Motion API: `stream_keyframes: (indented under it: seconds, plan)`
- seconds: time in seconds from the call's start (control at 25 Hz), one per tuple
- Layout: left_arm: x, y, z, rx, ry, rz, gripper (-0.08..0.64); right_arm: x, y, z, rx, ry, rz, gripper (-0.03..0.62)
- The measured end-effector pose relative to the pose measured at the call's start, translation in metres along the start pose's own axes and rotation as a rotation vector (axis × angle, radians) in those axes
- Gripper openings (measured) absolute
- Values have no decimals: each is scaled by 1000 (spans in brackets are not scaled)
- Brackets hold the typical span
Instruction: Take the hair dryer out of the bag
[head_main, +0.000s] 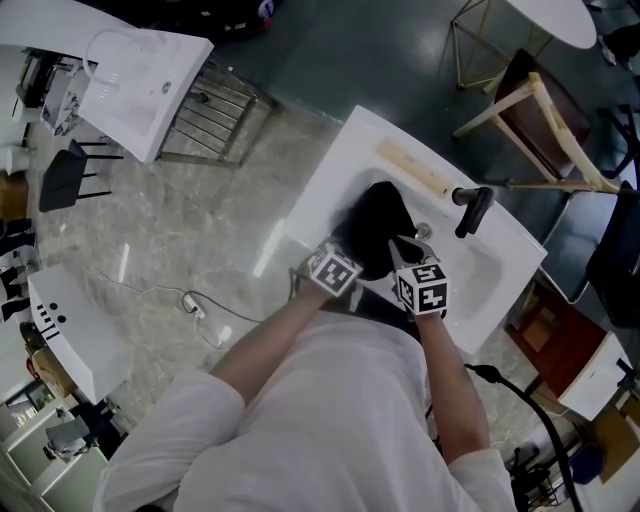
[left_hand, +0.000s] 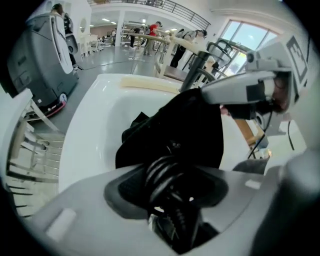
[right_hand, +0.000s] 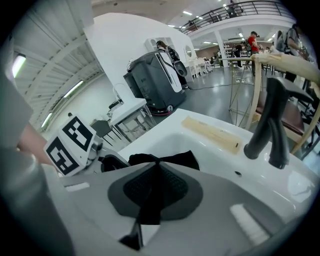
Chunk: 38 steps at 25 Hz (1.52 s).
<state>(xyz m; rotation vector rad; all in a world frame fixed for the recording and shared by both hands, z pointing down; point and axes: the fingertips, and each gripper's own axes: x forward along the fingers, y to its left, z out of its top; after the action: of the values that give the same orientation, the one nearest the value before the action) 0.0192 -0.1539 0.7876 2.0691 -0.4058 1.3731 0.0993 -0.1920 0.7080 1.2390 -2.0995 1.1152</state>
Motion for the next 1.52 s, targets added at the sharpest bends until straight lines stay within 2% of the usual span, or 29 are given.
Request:
stream_keyframes:
  seconds: [0.16,0.44,0.6,0.76,0.84,0.96,1.04,1.28,1.52]
  plan:
    - [-21,-1,5,-55,-62,-13,229,0,-3,-1,-19,2,-30,21]
    - [-55,-7,6,-219,-158,-113,229,0,-1,-5,-41,7,-57,26]
    - [-76,-7,0,-305,-205,-145,229,-3,3,-10,-90,30,-77,32]
    - [-86,0,-11,-371,-227,-135,229,-1,7,-29,-155,146,-106,72]
    - [-88,3,-16,-401,-234,-142,229,-1,10,-41,-158,209,-112,86]
    - [-93,2,-19,-429,-251,-175,229,-1,14,-52,-122,250,-118,87]
    - [-96,-1,-20,-440,-263,-193,229,-1,16,-57,-125,264,-119,44]
    - [-104,0,-27,-513,-303,-239,229,0,8,-72,-216,356,-175,14]
    - [-112,-13,-34,-510,-318,-349,229,-6,-4,-70,-283,374,-275,12]
